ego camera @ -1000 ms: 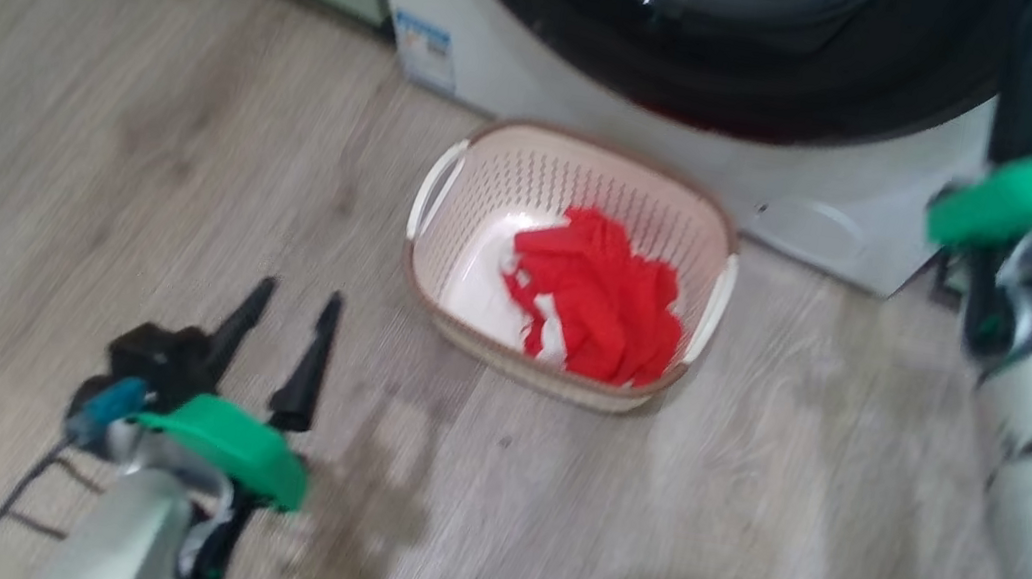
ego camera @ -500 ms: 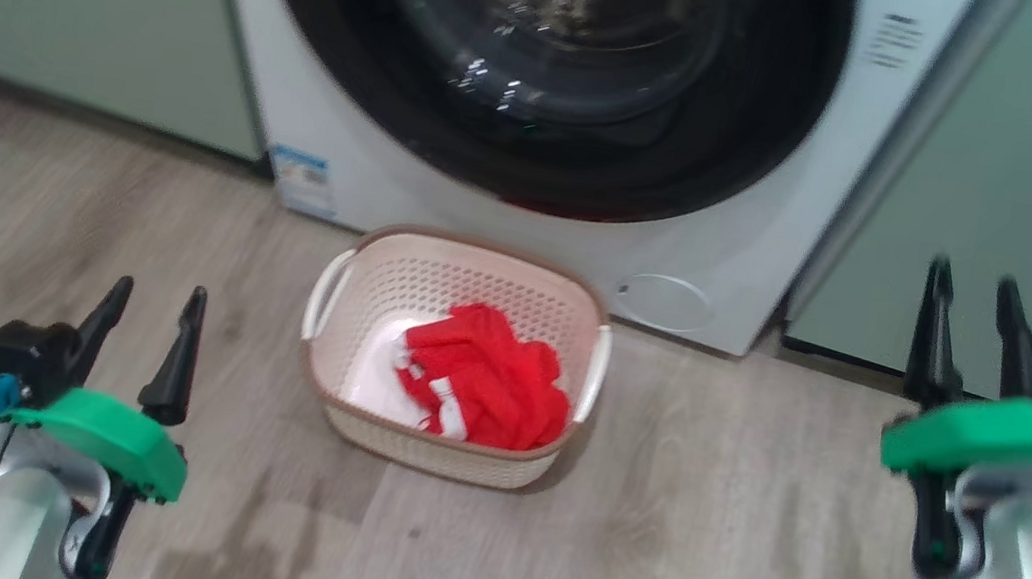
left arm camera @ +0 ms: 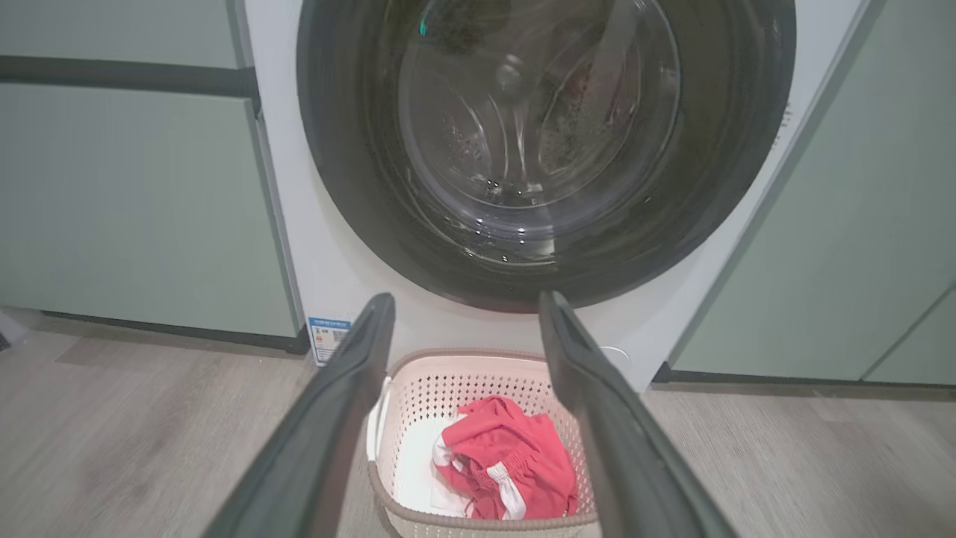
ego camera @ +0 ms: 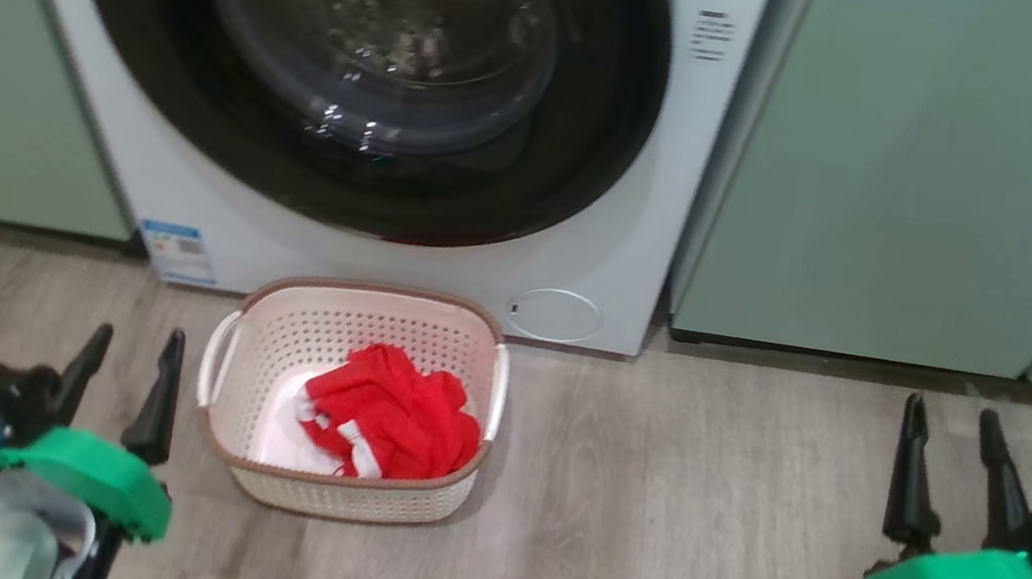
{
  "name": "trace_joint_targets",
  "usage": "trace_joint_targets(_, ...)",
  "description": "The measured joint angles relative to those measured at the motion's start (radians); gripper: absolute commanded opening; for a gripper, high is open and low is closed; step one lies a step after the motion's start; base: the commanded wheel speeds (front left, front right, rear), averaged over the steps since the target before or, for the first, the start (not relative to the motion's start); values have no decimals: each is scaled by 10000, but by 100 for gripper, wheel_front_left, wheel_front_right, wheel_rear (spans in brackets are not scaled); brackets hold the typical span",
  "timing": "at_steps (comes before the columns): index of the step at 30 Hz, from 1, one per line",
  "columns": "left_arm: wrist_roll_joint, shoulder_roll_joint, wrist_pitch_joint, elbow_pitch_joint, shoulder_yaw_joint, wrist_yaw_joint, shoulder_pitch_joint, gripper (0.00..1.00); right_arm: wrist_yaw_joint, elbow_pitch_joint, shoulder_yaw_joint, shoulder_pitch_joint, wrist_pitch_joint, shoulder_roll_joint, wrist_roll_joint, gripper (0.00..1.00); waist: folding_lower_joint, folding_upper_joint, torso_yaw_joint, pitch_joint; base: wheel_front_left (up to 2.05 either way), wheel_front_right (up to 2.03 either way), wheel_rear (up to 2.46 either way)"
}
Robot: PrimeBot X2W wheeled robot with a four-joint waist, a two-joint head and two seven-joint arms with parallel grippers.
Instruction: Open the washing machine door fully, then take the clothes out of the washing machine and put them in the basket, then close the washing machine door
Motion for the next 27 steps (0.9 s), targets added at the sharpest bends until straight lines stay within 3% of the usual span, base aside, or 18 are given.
trace_joint_targets(9, -102, -33, 2, -318, -73, 0, 564, 100, 0, -391, 17, 787, 0, 61, -228, 100, 0, 0, -517, -190, 0, 0, 0)
trace_joint_targets(27, 12, -251, 2, -117, 42, 0, 661, 100, 0, -593, -71, 1083, 0, 73, -111, 100, 0, 0, -364, -201, 0, 0, 0)
